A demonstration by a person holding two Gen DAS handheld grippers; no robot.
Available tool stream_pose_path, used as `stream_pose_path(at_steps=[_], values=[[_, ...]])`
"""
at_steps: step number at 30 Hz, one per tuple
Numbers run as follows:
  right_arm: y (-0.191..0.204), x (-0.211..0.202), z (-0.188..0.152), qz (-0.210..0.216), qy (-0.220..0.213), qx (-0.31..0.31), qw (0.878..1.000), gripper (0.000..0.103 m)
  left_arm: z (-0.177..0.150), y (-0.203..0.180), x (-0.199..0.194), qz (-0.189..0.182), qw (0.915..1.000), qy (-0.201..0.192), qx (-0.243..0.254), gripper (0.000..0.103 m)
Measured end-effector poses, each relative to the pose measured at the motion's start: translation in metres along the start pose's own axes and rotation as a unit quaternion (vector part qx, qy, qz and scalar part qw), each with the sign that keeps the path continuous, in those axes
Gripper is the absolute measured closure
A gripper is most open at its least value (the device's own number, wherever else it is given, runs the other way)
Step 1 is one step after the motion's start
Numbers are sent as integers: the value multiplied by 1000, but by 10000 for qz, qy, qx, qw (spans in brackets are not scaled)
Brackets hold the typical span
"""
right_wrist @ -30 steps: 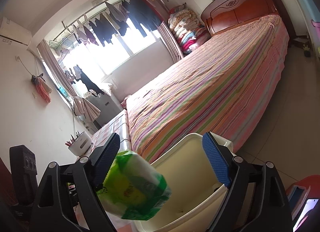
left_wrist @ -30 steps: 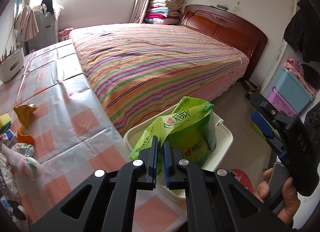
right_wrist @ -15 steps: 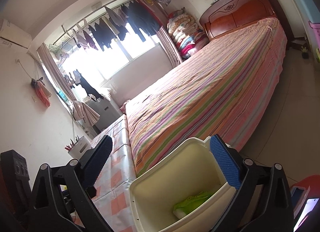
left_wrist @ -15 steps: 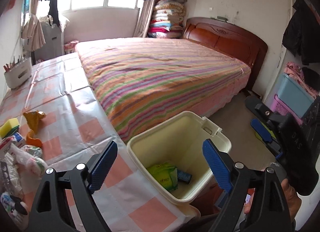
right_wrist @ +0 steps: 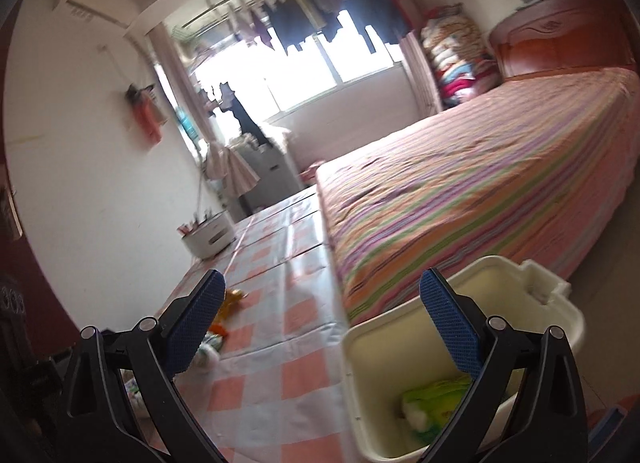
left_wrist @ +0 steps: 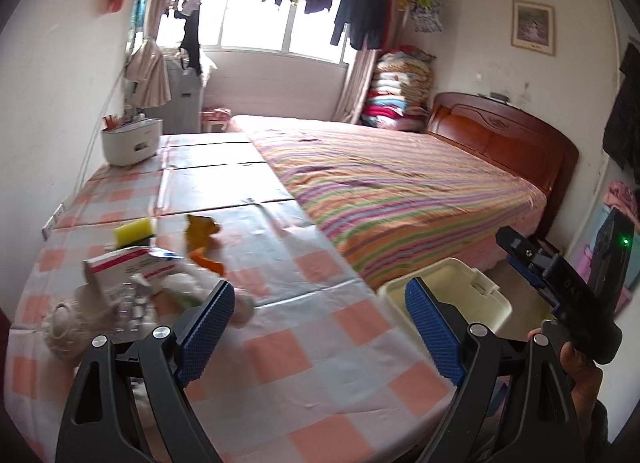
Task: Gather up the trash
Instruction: 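Move both open tools back over the table clutter, then grasp the white plastic bag holding a ball with the right gripper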
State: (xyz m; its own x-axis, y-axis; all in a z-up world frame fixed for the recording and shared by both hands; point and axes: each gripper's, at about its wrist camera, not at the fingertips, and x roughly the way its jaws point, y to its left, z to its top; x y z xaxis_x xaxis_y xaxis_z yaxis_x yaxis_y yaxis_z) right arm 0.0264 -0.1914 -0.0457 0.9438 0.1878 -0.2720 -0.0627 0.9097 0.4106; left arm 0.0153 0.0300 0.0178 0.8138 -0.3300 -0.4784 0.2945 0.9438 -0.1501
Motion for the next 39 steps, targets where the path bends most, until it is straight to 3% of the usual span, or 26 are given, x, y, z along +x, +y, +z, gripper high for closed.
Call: stream_pose_path(at_steps=[7, 12, 17, 26, 33, 36, 39], values=[[68, 43, -29, 823, 794, -854, 9898, 7, -5, 63, -26, 609, 9959, -654, 113, 18], [117, 77, -48, 1381, 1380, -1465, 9698, 7, -13, 101, -39, 805, 9947, -634, 38, 18], [158, 114, -63, 1621, 1829, -2089, 9469, 7, -20, 131, -56, 965, 9931, -637, -219, 18], [182, 179, -85, 1473, 2577, -2838, 9118, 7, -26, 165, -65, 975, 9912, -497, -739, 18], [191, 211, -99, 1338, 2911, -3169, 8927, 7, -33, 187, -64, 1020, 9892, -284, -1011, 18], [196, 221, -106, 1265, 2996, -3350, 8843, 11, -36, 196, -63, 1036, 9881, -197, -1123, 18], [198, 230, -115, 1264, 3173, -3398, 8763, 24, -38, 204, -60, 1055, 9863, -97, -1263, 18]])
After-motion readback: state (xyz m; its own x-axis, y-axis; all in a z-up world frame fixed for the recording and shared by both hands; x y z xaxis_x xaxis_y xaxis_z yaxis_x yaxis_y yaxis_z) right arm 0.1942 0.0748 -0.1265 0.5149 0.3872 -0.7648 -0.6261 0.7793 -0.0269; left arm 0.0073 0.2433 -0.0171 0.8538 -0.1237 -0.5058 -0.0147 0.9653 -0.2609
